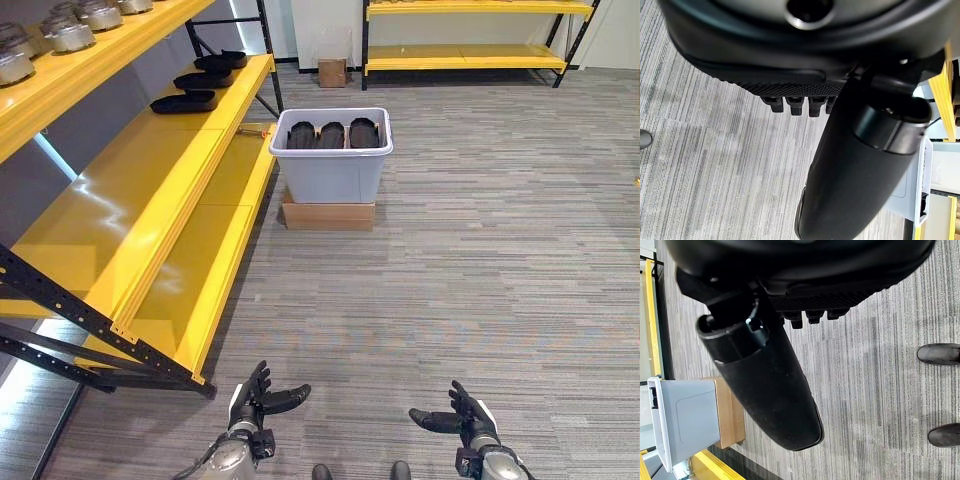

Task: Move parts from the plastic box to the shelf.

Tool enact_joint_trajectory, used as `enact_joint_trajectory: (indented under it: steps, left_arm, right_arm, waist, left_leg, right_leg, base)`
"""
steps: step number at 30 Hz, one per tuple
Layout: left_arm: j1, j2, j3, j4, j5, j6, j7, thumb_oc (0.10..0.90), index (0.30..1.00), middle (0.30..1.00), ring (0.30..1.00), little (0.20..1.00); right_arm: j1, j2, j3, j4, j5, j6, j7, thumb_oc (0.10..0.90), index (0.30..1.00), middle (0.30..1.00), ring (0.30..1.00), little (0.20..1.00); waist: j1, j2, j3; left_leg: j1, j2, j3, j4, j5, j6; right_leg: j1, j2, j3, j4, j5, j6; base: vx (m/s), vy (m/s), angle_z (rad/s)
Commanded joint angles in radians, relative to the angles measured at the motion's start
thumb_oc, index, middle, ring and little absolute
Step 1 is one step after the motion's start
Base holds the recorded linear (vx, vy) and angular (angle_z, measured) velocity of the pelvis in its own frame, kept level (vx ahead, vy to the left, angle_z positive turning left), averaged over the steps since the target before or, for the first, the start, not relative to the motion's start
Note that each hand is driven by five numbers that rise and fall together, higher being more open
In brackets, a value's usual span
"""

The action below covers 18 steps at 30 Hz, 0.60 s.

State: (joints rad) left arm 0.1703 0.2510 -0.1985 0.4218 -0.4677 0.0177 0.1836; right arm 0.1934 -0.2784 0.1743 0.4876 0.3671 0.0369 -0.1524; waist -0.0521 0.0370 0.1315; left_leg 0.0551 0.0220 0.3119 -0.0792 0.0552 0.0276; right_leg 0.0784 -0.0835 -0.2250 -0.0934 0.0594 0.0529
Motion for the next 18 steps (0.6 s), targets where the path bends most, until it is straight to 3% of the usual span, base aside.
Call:
enact_joint_trajectory:
  steps: [1, 18]
  left_arm:
    - [-0.067, 0.026, 0.037, -0.062, -0.026, -0.064, -0.015, 0.900, 1.000, 1.000, 1.000, 1.000]
    - [-0.073, 0.033, 0.035, -0.059, -0.019, -0.059, -0.025, 0.900, 1.000, 1.000, 1.000, 1.000]
  right_arm:
    - [-0.073, -0.010, -0.019, -0.057, 0.019, -0.066, 0.001, 0.900, 1.000, 1.000, 1.000, 1.000]
    - [-0.080, -0.019, -0.007, -0.068, 0.011, -0.060, 0.009, 0.900, 1.000, 1.000, 1.000, 1.000]
  waist:
    - [-0.007, -0.034, -0.008]
    - [-0.004, -0.035, -0.008]
  left_leg:
    - [0.026, 0.125, -0.068, -0.008, -0.013, -0.123]
    - [0.027, 0.125, -0.073, -0.008, -0.015, -0.123]
  right_leg:
    - [0.053, -0.076, 0.010, 0.006, -0.079, 0.077]
    - [0.056, -0.075, 0.007, 0.007, -0.080, 0.076]
  base:
    - [0.00, 0.000, 0.00]
    - [0.00, 0.000, 0.00]
